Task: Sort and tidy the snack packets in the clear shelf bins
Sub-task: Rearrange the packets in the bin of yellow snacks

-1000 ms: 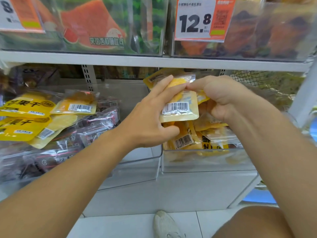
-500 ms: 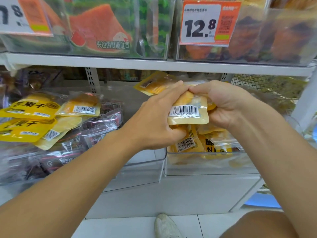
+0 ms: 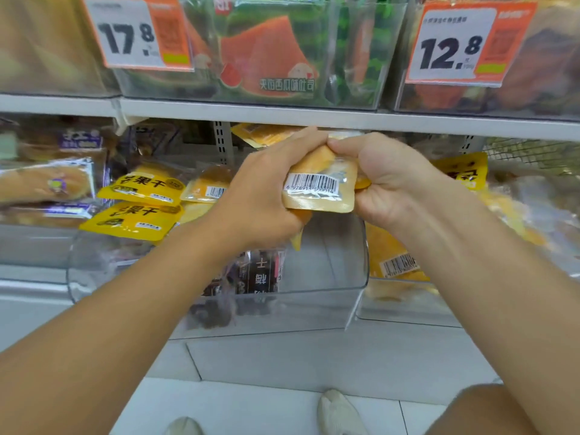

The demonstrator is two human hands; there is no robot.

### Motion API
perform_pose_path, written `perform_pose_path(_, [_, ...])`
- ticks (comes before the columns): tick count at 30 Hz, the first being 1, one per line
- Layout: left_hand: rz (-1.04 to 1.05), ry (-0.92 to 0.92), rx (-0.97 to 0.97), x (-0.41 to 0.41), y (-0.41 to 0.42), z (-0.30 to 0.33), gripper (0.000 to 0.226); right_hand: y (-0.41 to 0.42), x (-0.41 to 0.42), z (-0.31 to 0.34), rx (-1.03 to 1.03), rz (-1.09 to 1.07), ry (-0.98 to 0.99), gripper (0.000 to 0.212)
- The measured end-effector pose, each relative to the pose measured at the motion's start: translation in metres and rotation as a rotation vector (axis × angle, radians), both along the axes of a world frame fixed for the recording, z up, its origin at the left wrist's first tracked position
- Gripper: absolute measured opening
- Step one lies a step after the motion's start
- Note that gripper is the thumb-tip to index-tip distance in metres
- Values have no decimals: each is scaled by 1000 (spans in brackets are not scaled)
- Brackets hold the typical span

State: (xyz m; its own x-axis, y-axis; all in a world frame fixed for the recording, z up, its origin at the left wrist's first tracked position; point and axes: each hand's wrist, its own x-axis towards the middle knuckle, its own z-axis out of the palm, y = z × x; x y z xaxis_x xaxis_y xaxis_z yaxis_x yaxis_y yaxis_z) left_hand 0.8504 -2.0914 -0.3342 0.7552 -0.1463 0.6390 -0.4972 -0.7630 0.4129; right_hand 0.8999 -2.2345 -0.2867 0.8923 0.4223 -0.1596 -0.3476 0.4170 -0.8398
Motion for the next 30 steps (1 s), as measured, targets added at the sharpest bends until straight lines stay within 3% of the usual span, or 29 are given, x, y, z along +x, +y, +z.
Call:
perform_pose_path(7, [205,65,50,-28,70,5,87,83,-1,-19,34,183,34,32])
perform_pose_path(10, [297,220,70,-39,84,1,90,105,0,-30,-50,186,9,29])
perform_pose_path(14, [415,414,296,-48,95,-9,95,119,-1,-45,-423,31,-191,17])
perform_pose_path(17, [576,407,478,-52,97,-8,96,125,0,-54,-745,-157,-482,37])
perform_pose_path(20, [587,425,442,-54,101,-9,101,128,0,-59,-1050,-209,-712,43])
perform_pose_path(26, [588,437,455,-57,107,-11,117,121,8,-66,-1391,-162,-839,68])
perform_pose_path(30, [678,405,518,-58,112,-8,121,119,8,-67,-1401,-128,-760,81])
